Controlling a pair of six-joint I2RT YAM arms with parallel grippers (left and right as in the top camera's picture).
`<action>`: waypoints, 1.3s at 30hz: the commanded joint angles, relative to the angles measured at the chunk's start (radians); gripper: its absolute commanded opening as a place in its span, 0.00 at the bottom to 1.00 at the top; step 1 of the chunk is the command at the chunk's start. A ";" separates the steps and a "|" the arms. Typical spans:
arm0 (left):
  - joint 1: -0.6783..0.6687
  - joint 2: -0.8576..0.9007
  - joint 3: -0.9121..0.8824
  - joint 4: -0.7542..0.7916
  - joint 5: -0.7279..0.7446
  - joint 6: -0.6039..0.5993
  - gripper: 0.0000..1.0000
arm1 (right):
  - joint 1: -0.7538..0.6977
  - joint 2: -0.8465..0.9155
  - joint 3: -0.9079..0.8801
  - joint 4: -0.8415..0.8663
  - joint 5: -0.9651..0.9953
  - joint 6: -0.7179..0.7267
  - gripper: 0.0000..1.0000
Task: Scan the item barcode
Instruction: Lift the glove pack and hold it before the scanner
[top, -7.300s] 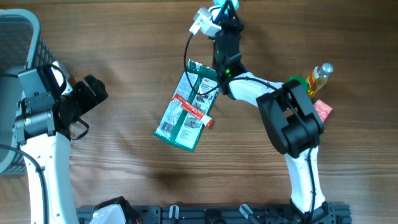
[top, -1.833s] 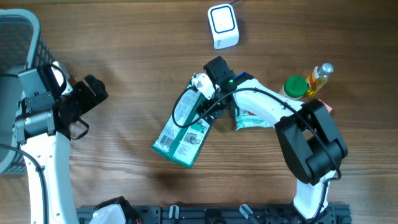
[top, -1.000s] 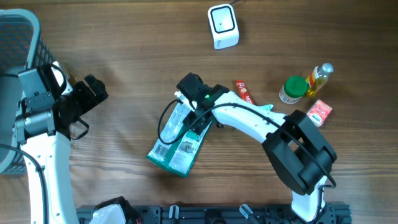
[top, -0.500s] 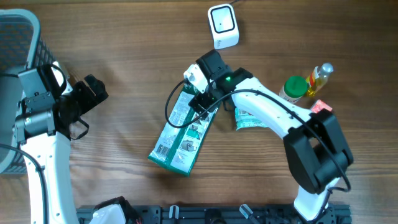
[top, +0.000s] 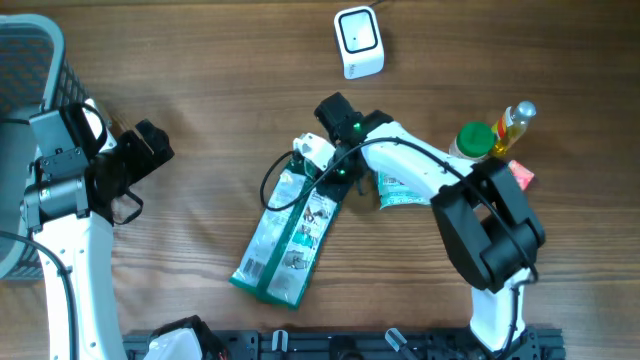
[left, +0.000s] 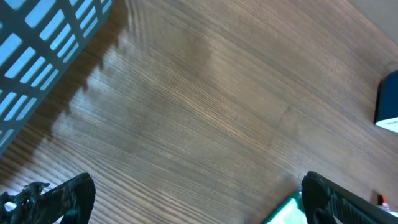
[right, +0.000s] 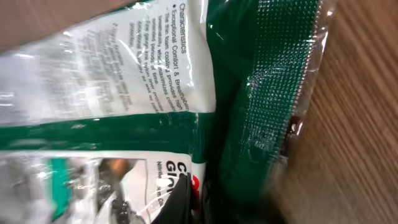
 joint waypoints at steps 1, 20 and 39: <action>-0.003 -0.003 0.001 0.003 0.011 0.021 1.00 | -0.054 -0.199 0.059 -0.016 -0.169 0.012 0.04; -0.003 -0.003 0.001 0.003 0.011 0.021 1.00 | -0.197 -0.253 0.000 -0.019 -0.103 0.292 0.04; -0.003 -0.003 0.001 0.003 0.011 0.021 1.00 | -0.197 -0.235 0.000 0.001 -0.102 0.319 0.04</action>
